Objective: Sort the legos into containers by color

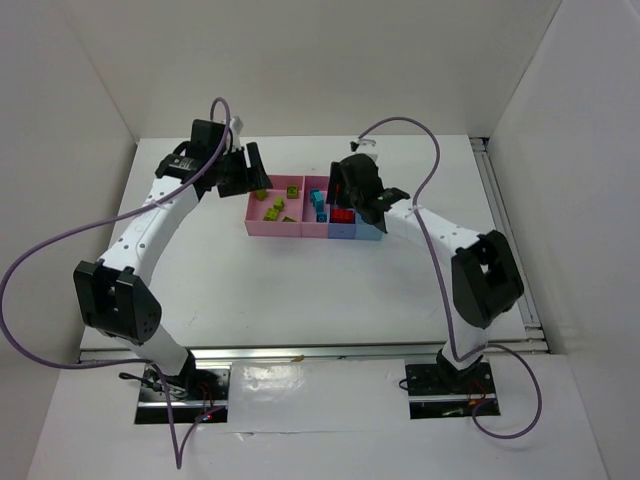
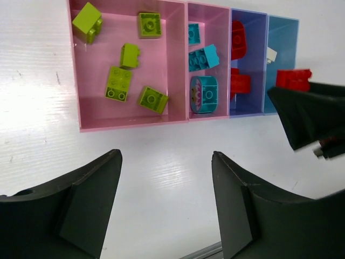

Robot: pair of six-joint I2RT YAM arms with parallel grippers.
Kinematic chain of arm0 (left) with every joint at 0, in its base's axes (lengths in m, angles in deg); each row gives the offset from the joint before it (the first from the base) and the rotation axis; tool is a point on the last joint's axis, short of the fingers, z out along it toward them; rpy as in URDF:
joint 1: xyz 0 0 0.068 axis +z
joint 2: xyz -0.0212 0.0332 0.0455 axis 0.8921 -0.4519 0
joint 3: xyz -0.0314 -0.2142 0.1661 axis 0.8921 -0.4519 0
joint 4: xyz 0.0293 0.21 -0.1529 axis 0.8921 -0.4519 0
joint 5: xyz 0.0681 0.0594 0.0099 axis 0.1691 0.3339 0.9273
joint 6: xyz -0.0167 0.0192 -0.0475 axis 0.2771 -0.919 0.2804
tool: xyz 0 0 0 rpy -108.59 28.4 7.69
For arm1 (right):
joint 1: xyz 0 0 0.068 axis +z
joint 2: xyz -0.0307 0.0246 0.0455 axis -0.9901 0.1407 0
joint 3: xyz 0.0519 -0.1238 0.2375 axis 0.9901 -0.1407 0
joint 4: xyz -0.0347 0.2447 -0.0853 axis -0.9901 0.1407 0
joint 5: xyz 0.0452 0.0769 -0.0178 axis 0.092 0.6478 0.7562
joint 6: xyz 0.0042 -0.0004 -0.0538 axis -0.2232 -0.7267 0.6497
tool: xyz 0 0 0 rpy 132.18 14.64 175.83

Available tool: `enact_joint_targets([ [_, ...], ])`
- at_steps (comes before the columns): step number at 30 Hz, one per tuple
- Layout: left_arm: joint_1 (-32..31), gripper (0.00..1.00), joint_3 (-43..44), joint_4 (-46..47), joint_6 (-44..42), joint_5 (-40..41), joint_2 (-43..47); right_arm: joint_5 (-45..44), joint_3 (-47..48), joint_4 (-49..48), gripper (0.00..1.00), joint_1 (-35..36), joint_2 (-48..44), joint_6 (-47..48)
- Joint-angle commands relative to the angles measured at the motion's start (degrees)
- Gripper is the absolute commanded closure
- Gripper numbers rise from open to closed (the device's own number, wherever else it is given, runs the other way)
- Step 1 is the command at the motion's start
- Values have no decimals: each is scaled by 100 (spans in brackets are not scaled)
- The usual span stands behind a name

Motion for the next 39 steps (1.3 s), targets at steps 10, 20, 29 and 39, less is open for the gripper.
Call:
enact_joint_targets([
  [10,169,22,-271,157,34,-254,264,271,939,234,20,-199,1047,113],
  [20,169,22,-104,157,-28,-438,88,-634,632,409,12,-347,-76,280],
  [29,169,22,-104,157,-80,-438,36,-2165,438,1946,0,-1674,-850,-370],
  [39,169,22,-104,157,-80,-438,36,-1514,-160,2369,0,-2589,-1220,-923],
])
